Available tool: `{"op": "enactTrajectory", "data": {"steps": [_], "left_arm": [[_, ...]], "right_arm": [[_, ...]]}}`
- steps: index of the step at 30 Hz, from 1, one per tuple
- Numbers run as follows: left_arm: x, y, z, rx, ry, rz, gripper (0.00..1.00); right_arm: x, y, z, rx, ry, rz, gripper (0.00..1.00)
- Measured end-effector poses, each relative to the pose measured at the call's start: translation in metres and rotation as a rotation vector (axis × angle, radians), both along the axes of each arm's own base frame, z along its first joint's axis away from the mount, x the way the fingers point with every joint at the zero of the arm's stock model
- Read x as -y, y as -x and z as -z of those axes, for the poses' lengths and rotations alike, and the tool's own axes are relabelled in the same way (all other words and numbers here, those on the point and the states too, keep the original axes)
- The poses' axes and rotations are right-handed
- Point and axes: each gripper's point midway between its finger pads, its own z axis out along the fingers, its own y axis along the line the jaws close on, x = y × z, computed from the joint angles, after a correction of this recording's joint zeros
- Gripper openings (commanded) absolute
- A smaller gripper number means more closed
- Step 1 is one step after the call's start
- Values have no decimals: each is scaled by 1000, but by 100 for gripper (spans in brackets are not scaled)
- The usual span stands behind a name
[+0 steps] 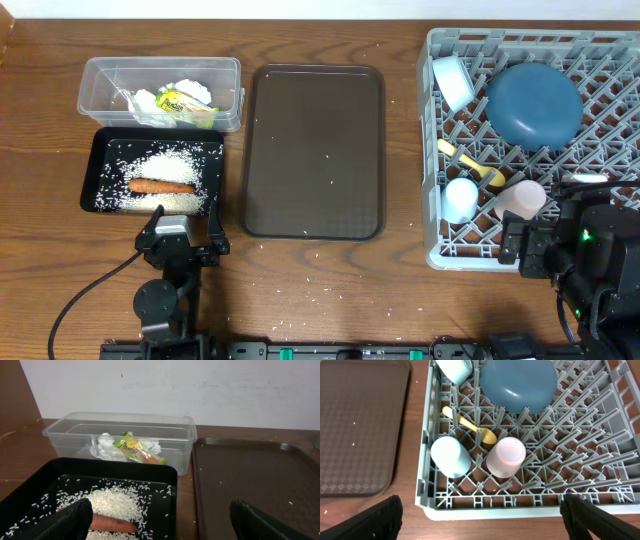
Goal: Sort waste into correct bins and load items into the dishwasher rack
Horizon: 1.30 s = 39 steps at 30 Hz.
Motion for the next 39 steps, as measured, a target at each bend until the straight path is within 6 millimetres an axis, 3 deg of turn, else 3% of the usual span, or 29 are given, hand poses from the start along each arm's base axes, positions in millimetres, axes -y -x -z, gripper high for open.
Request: {"op": "enactTrajectory", "data": {"steps": [23,27,31,35,39], "left_arm": [[0,0,0,0,0,0,90],[0,0,0,0,0,0,90],[-1,0,0,0,0,-4,90],[-1,0,0,0,-3,-6,90],[-1,0,0,1,-4,-8,90]], "right_arm": [[-1,-2,-3,15,-4,-1,99],[-5,-24,-17,122,-22,-5,99],[-11,-66,-30,354,-51,-11,99],[-17,-87,-15,567,-80,-31,99],[-20,-82,11,684,-103,-49,99]]}}
